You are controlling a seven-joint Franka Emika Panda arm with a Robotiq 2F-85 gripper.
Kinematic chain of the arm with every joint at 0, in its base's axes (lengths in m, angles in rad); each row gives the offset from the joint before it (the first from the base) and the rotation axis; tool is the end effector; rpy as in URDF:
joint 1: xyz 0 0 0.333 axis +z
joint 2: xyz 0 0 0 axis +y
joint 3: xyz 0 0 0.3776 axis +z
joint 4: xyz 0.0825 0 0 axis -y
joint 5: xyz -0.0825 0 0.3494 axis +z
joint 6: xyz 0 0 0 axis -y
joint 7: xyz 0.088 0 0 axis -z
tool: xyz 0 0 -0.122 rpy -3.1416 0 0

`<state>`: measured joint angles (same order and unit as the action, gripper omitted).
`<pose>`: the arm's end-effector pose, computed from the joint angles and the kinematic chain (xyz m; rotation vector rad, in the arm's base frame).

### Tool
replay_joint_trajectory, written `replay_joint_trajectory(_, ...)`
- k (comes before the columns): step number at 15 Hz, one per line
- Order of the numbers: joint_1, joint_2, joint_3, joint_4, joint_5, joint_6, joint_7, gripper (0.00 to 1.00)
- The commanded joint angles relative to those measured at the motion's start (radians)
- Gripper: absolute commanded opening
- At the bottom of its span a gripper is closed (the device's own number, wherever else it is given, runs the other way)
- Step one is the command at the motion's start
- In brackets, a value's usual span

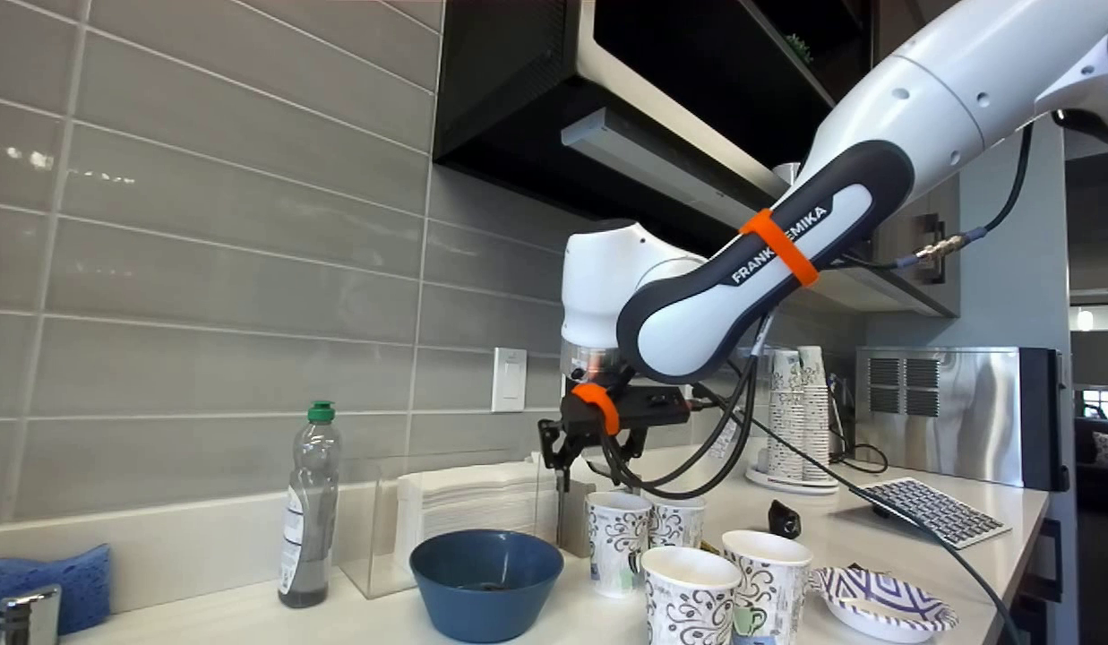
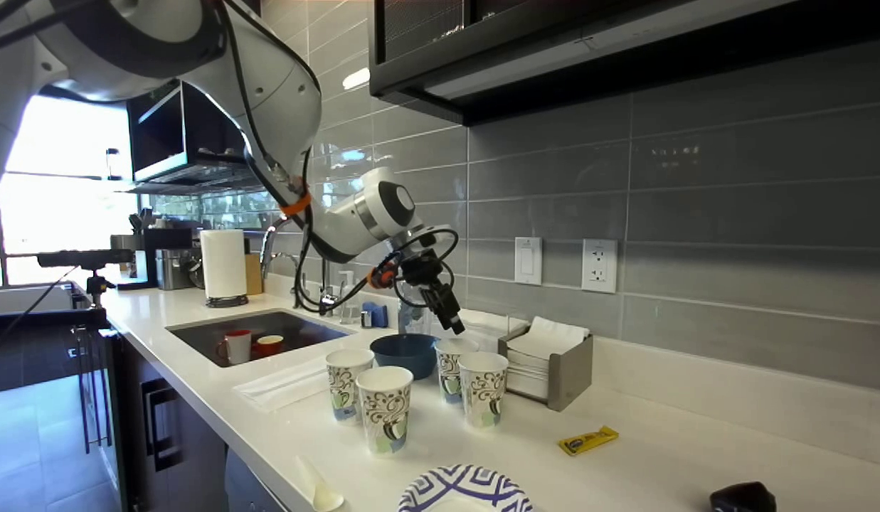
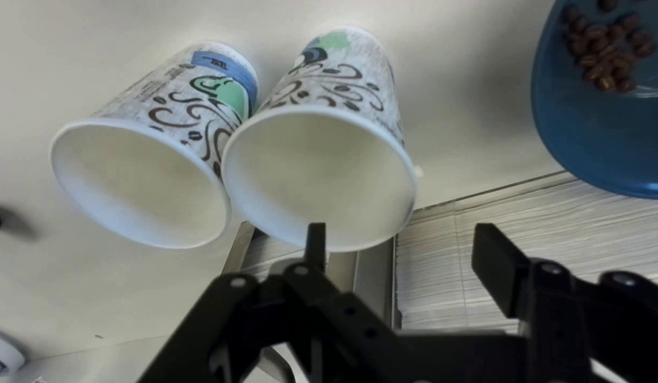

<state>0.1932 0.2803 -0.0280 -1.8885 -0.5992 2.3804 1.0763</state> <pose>0.6256 0.0942 0.4468 2.7254 -0.7136 0.6244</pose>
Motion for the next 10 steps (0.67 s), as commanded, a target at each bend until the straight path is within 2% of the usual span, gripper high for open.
replay_joint_trajectory(1,0.007,-0.111,0.001,-0.070,-0.017,-0.043,-0.003,0.99)
replay_joint_trajectory(5,-0.008,-0.226,0.045,-0.152,0.022,-0.102,-0.099,1.00)
replay_joint_trajectory(9,-0.022,-0.347,0.088,-0.270,0.102,-0.054,-0.221,1.00)
replay_joint_trajectory(10,-0.027,-0.261,0.088,-0.177,0.050,-0.091,-0.151,1.00)
